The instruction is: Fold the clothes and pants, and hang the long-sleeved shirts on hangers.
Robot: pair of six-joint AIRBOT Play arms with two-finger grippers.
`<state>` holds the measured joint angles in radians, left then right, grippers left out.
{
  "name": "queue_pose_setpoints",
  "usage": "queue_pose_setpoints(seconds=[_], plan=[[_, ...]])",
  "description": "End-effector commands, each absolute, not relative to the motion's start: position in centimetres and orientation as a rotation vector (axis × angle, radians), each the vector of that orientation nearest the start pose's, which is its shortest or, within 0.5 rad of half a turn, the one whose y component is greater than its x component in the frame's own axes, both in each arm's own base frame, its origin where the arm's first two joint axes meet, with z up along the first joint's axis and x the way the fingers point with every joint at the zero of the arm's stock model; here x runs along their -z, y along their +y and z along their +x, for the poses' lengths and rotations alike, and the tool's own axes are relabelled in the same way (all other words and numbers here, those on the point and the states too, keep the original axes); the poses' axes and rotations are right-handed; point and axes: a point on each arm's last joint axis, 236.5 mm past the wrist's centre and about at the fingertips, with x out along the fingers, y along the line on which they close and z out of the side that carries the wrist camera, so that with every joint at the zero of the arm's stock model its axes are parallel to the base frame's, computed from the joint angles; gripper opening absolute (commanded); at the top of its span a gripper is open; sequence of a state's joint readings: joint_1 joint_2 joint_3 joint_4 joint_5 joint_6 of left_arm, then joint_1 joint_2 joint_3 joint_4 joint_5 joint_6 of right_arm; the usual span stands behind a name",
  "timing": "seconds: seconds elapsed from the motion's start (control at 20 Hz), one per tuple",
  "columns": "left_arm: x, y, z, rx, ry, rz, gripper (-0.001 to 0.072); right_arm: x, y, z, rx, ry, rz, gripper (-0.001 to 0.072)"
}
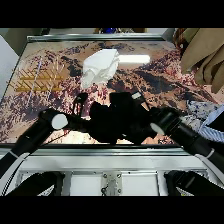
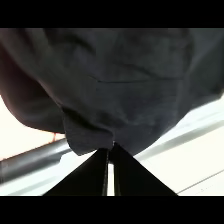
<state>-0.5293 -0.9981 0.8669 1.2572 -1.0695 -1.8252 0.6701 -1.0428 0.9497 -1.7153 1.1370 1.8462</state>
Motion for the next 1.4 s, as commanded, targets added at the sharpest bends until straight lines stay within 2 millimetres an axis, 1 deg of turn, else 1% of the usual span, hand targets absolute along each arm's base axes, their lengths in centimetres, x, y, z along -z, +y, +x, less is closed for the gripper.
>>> queue_pose_setpoints(seconds=[0.0, 0.05, 0.1, 0.15, 0.2, 0.25, 0.3, 0.35, 0.4, 0.5, 0.6, 0.7, 0.8, 0.85, 0.9, 1.0, 1.05, 1.1, 1.15, 1.2, 1.25, 1.35], plan=[[-10.7, -20.8, 27.4, 0.470, 1.141, -0.247, 0.0016, -10.7, 13.4, 29.9, -0.244, 1.124, -0.275, 0.0026], [-15.3, -20.5, 28.0, 0.492, 1.042, -0.265, 0.0016, -14.4, 11.9, 30.0, -0.209, 1.114, -0.226, 0.0026], [-19.3, -20.1, 28.2, 0.511, 0.950, -0.277, 0.0015, -17.9, 10.6, 29.6, -0.192, 1.101, -0.178, 0.0026], [-23.0, -19.9, 27.8, 0.536, 0.867, -0.283, 0.0015, -20.7, 10.1, 29.1, -0.194, 1.079, -0.121, 0.0026], [-25.5, -19.8, 27.3, 0.553, 0.811, -0.287, 0.0015, -23.3, 10.1, 28.4, -0.219, 1.051, -0.070, 0.0026], [-26.8, -19.7, 26.5, 0.570, 0.789, -0.282, 0.0015, -25.1, 10.7, 27.9, -0.256, 1.023, -0.036, 0.0027], [-26.8, -19.8, 25.5, 0.584, 0.808, -0.266, 0.0015, -26.3, 11.4, 27.1, -0.292, 1.005, -0.006, 0.0027], [-25.8, -19.8, 24.4, 0.590, 0.859, -0.248, 0.0015, -26.7, 11.8, 26.5, -0.306, 1.005, 0.030, 0.0026], [-24.2, -19.8, 23.4, 0.589, 0.919, -0.235, 0.0015, -26.2, 12.0, 25.6, -0.310, 1.039, 0.051, 0.0027], [-19.9, -19.5, 21.7, 0.560, 1.049, -0.223, 0.0015, -24.0, 11.4, 23.4, -0.279, 1.154, 0.059, 0.0026], [-15.6, -19.6, 20.0, 0.533, 1.149, -0.238, 0.0015, -21.4, 10.9, 22.0, -0.244, 1.229, 0.076, 0.0026], [-11.5, -19.6, 18.1, 0.524, 1.246, -0.227, 0.0016, -18.8, 10.7, 21.2, -0.209, 1.276, 0.111, 0.0027], [-8.8, -19.8, 16.5, 0.526, 1.320, -0.191, 0.0015, -17.1, 11.3, 20.9, -0.220, 1.297, 0.136, 0.0027], [-7.9, -19.9, 15.9, 0.534, 1.340, -0.176, 0.0016, -16.8, 11.6, 21.0, -0.227, 1.300, 0.146, 0.0027], [-7.6, -20.2, 15.7, 0.544, 1.342, -0.167, 0.0016, -16.7, 11.8, 21.2, -0.231, 1.295, 0.151, 0.0027], [-8.0, -20.7, 16.0, 0.557, 1.315, -0.174, 0.0016, -16.9, 12.2, 21.8, -0.242, 1.271, 0.163, 0.0027], [-8.5, -20.9, 16.4, 0.567, 1.294, -0.174, 0.0037, -16.9, 12.2, 21.9, -0.243, 1.267, 0.164, 0.0027], [-9.5, -21.1, 16.8, 0.589, 1.262, -0.164, 0.0362, -16.9, 12.2, 22.0, -0.243, 1.266, 0.164, 0.0027], [-10.6, -21.4, 17.3, 0.599, 1.227, -0.175, 0.0659, -16.9, 12.2, 21.9, -0.243, 1.266, 0.164, 0.0028], [-12.0, -21.5, 18.1, 0.608, 1.180, -0.186, 0.0705, -16.9, 12.2, 22.0, -0.242, 1.266, 0.164, 0.0028], [-13.3, -21.3, 19.1, 0.603, 1.135, -0.195, 0.0705, -16.9, 12.2, 22.0, -0.242, 1.268, 0.164, 0.0028], [-15.2, -19.8, 21.6, 0.556, 1.080, -0.209, 0.0705, -16.9, 12.2, 22.0, -0.241, 1.269, 0.163, 0.0029]])
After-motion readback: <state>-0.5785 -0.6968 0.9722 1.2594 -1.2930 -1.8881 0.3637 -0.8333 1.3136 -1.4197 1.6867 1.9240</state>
